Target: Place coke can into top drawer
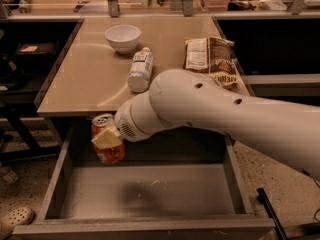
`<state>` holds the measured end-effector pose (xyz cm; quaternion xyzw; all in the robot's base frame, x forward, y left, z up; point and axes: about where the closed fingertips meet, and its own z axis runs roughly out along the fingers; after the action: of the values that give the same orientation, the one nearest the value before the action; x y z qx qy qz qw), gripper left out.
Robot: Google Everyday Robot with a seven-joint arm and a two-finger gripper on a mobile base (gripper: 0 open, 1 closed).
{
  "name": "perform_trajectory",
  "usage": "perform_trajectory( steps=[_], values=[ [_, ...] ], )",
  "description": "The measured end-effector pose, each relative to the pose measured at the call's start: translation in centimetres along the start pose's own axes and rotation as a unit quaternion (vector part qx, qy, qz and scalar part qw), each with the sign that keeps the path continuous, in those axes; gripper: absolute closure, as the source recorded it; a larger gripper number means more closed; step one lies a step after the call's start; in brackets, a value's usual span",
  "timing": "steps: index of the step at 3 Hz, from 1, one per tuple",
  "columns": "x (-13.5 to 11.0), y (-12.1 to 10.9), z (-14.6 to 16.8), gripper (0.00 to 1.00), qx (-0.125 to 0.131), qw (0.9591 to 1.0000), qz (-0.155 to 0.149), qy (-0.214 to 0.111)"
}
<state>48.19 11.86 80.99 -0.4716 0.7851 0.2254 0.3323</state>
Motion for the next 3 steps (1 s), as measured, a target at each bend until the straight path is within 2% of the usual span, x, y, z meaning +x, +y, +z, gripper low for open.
perform_trajectory(
  steps=[1,2,3],
  values=[
    [3.4,-1.0,1.3,1.0,0.021,0.9996,0.018,0.009],
    [3.5,-0.8,1.5,1.0,0.019,0.9996,0.019,0.007],
    [4.6,-0.9,2.9,1.0,0.028,0.999,0.034,-0.009]
  ],
)
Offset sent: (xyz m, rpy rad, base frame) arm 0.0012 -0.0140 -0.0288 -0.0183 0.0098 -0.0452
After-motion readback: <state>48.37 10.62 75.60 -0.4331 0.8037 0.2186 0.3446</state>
